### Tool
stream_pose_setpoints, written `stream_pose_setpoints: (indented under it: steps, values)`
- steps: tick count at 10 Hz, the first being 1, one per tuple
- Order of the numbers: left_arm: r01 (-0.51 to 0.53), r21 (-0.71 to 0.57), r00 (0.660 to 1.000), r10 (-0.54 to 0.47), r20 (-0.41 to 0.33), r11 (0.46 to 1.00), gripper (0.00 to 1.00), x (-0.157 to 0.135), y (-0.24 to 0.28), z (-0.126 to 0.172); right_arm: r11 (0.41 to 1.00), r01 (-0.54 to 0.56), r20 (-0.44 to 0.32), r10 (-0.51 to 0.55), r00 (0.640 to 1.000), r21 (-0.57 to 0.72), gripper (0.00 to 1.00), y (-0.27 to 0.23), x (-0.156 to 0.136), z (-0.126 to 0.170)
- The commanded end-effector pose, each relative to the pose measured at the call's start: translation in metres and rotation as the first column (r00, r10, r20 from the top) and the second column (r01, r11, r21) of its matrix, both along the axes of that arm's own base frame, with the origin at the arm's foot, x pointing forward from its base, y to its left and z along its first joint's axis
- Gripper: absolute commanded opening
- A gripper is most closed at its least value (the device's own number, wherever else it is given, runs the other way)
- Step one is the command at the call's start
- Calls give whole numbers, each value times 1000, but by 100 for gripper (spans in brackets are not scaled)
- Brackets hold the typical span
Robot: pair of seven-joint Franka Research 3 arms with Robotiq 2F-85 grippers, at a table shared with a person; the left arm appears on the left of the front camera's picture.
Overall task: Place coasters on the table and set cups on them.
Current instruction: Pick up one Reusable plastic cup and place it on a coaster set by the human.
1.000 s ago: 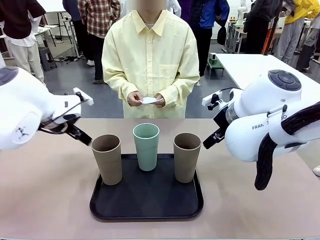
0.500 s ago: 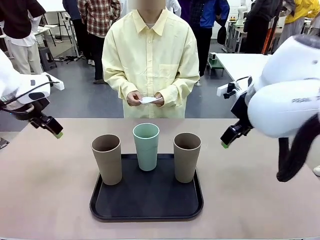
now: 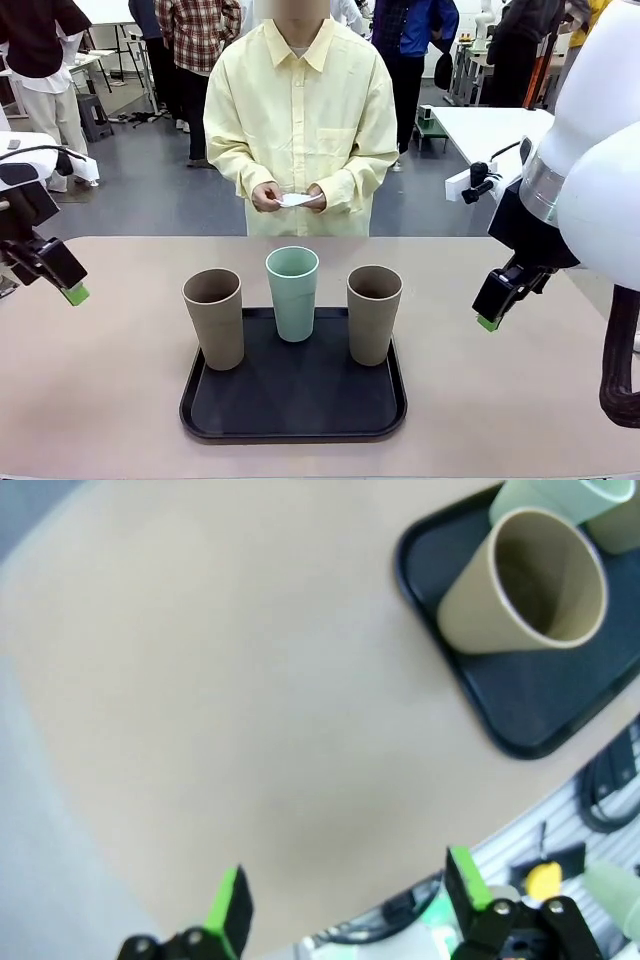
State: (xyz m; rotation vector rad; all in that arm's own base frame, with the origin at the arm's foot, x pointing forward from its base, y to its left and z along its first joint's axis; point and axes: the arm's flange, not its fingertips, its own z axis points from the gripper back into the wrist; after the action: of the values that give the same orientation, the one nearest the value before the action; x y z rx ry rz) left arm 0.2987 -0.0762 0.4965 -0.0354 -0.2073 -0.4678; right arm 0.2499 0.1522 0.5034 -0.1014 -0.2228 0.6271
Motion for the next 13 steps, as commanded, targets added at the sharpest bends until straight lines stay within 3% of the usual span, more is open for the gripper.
stream_pose_setpoints:
  steps: [1,2,3,4,5,7,8,9,10,13]
  values:
    - [25,-8,1000,-25,-15,1000,100,11,0,-12,1000,1,-19,0,1000,26,100,-3,13,-8]
    - [0,0,1000,0,0,1000,100,0,0,0,1000,0,0,0,1000,0,100,0,0,0]
    - [2,-212,1000,-6,-18,977,100,2,17,-3,982,79,-23,-77,997,171,100,-33,12,-9]
    - [3,-384,999,-22,-44,923,100,2,37,4,925,156,-81,-136,987,346,100,-62,18,-12]
    - [-13,-535,996,-35,-79,845,100,2,67,13,834,209,-130,-165,978,510,100,-87,20,-11]
    - [-40,-759,986,-97,-135,649,100,14,117,13,638,266,-211,-162,964,723,100,-137,19,-15]
    - [-86,-843,983,-91,-158,532,100,27,150,7,505,305,-236,-198,951,807,100,-166,16,-22]
    - [-126,-877,977,-95,-191,463,100,38,166,-5,417,316,-253,-200,947,853,100,-189,13,-33]
    - [-165,-880,967,-104,-233,445,100,46,170,-15,385,314,-269,-166,949,868,100,-202,9,-45]
    - [-295,-871,928,-99,-360,394,100,65,189,-53,415,346,-342,-87,936,841,100,-224,7,-72]
